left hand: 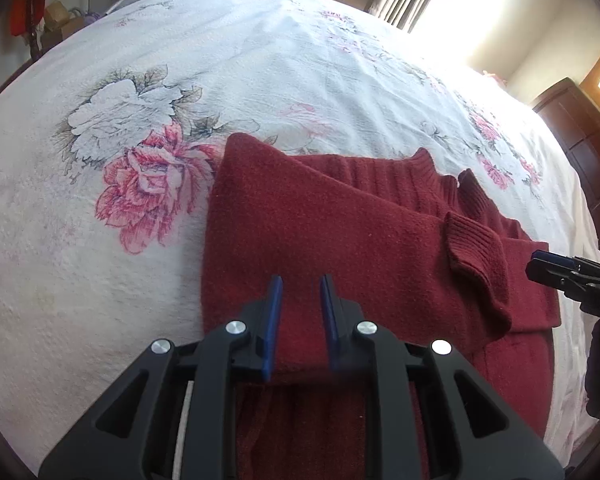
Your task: Fold small clothes
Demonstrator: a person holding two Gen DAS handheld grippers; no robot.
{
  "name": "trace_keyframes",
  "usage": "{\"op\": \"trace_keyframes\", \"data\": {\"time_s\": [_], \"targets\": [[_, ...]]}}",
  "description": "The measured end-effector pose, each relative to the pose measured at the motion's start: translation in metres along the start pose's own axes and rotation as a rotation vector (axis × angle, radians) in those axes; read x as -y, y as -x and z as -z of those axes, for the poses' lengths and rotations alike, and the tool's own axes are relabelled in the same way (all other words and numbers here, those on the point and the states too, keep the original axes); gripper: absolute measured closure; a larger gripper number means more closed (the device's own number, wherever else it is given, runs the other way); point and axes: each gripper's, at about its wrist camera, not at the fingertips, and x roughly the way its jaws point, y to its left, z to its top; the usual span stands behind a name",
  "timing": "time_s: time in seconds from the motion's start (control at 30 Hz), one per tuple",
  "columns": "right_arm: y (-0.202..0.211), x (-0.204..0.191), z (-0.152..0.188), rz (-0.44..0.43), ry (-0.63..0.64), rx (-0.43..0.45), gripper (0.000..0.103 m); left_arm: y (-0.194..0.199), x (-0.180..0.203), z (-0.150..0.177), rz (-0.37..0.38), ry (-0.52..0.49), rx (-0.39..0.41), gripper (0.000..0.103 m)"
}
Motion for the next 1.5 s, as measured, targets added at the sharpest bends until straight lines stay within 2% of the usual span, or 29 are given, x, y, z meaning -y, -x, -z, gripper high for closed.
{"op": "trace_keyframes", "data": {"time_s": [0.17, 0.3, 0.37, 0.5, 0.53, 0.63, 0.77, 0.93, 1.03, 1.13, 1.2, 1.23, 1.33, 1.4, 1.5], "targets": [[-0.04, -0.034, -0.006, 0.044, 0.086, -0.08, 0.048, -0.013, 0.014, 0.002, 0.014, -0.02, -0.031, 0.082], [-0.057, -0.027, -0.006, 0.039, 0.036, -0.097, 0.048, -0.03, 0.003, 0.002, 0.016, 0.027, -0.068, 0.082], [-0.063, -0.023, -0.005, 0.045, 0.019, -0.102, 0.052, -0.036, -0.003, 0.002, 0.023, 0.054, -0.077, 0.082], [-0.059, -0.01, -0.002, 0.041, -0.019, -0.082, 0.091, -0.04, -0.005, 0.002, 0.025, 0.061, -0.077, 0.082], [-0.055, -0.002, -0.001, 0.009, -0.059, -0.071, 0.093, -0.04, -0.005, 0.002, 0.022, 0.059, -0.078, 0.082], [-0.039, 0.025, 0.004, -0.085, -0.188, -0.02, 0.094, -0.041, -0.004, 0.001, 0.013, 0.049, -0.08, 0.082], [-0.013, 0.062, 0.019, -0.164, -0.315, 0.037, 0.094, -0.043, -0.003, 0.001, 0.008, 0.047, -0.081, 0.082], [0.007, 0.105, 0.043, -0.159, -0.398, 0.069, 0.094, -0.045, -0.001, 0.002, -0.009, 0.032, -0.075, 0.082], [0.005, 0.123, 0.058, -0.16, -0.431, 0.048, 0.093, -0.046, 0.001, 0.002, -0.021, 0.014, -0.072, 0.082], [-0.005, 0.134, 0.071, -0.153, -0.453, -0.001, 0.081, -0.047, 0.001, 0.002, -0.027, 0.006, -0.074, 0.082], [-0.008, 0.139, 0.08, -0.154, -0.471, -0.016, 0.063, -0.046, 0.001, 0.001, -0.026, 0.002, -0.08, 0.082], [-0.008, 0.144, 0.084, -0.178, -0.493, -0.005, 0.06, -0.045, 0.001, 0.0, -0.028, -0.001, -0.083, 0.082], [-0.011, 0.159, 0.088, -0.267, -0.569, 0.025, 0.06, -0.037, 0.006, -0.003, -0.019, -0.001, -0.066, 0.079], [-0.016, 0.167, 0.085, -0.289, -0.61, 0.03, 0.062, -0.032, 0.012, -0.004, -0.001, -0.005, -0.049, 0.076], [-0.018, 0.168, 0.075, -0.291, -0.606, 0.04, 0.092, -0.029, 0.026, -0.005, 0.018, -0.04, -0.034, 0.076]]}}
